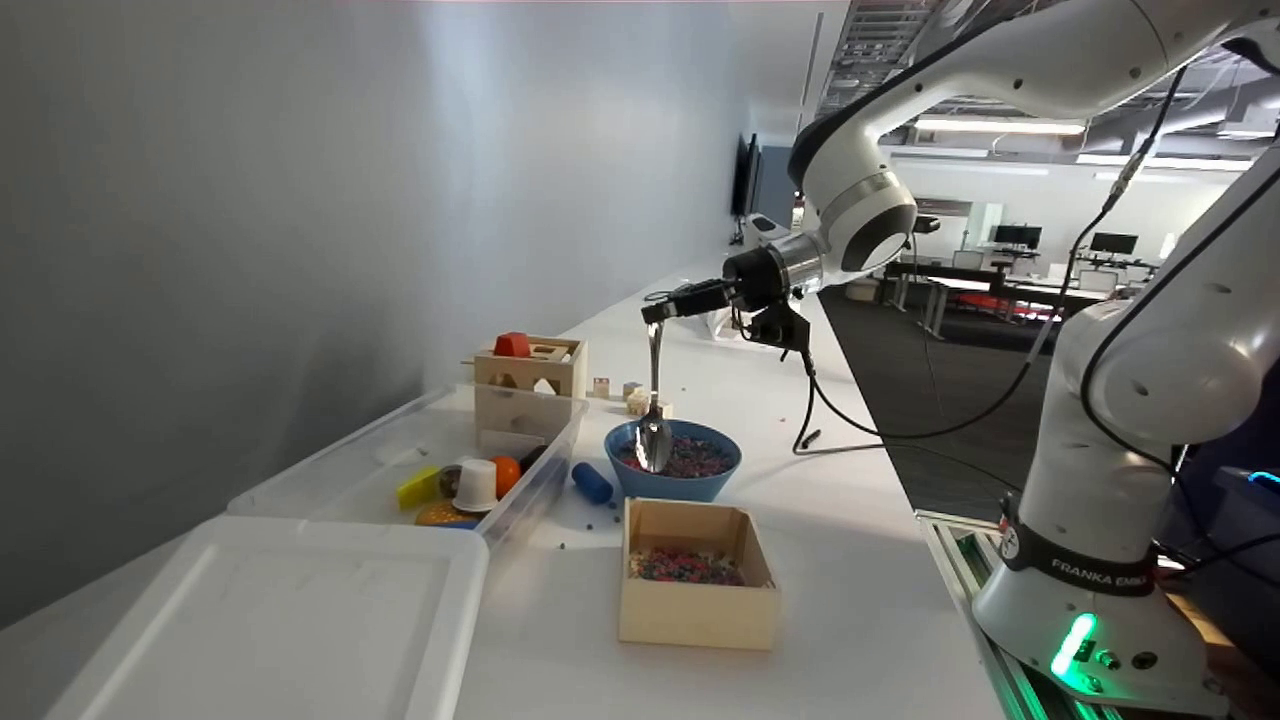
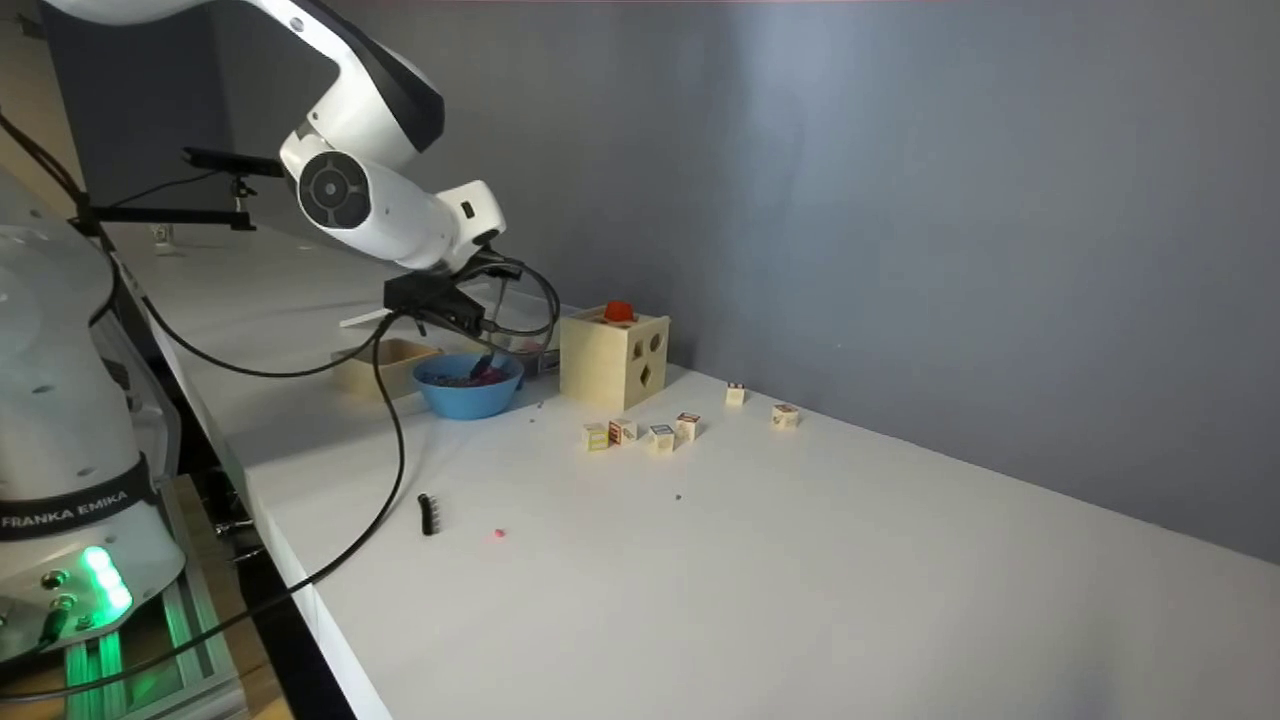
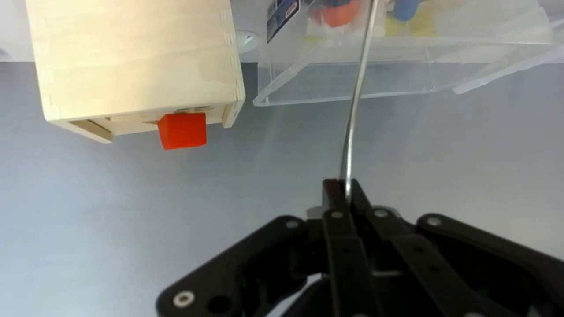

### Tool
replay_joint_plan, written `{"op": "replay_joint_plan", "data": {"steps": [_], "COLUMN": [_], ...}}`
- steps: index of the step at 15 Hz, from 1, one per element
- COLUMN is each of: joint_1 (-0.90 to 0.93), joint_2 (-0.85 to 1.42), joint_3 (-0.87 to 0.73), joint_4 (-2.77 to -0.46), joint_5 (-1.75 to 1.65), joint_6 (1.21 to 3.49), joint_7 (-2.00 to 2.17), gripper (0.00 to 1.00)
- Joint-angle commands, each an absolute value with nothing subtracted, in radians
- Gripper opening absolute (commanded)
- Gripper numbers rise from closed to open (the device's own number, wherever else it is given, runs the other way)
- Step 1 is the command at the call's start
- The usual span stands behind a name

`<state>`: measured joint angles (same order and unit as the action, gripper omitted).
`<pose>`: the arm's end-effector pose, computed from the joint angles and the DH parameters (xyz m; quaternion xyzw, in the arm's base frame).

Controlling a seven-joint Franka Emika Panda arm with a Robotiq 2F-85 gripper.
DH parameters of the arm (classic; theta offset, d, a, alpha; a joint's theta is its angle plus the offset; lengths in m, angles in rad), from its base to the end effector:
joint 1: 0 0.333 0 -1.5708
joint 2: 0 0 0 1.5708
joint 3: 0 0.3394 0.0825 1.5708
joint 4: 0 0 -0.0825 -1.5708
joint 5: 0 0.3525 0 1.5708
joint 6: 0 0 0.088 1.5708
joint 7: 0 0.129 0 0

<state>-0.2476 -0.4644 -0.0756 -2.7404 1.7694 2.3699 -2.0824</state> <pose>0.3537 -0.0904 0.4125 -0.8046 -0.1459 -0.5434 0.1901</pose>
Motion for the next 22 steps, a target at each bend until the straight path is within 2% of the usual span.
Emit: {"op": "replay_joint_plan", "data": {"steps": [1, 12, 16, 17, 22], "joint_1": [-0.267, -0.237, -0.245, -0.241, -0.236], "joint_2": [-0.567, -0.566, -0.547, -0.552, -0.526], "joint_3": [-0.091, -0.080, -0.050, -0.057, -0.052], "joint_4": [-2.762, -2.742, -2.745, -2.745, -2.733], "joint_5": [1.750, 1.757, 1.685, 1.725, 1.720], "joint_6": [2.351, 2.126, 2.151, 2.145, 2.151], "joint_7": [-2.075, -2.076, -2.042, -2.068, -2.082], "gripper": [0.01, 0.01, 0.01, 0.04, 0.01]}}
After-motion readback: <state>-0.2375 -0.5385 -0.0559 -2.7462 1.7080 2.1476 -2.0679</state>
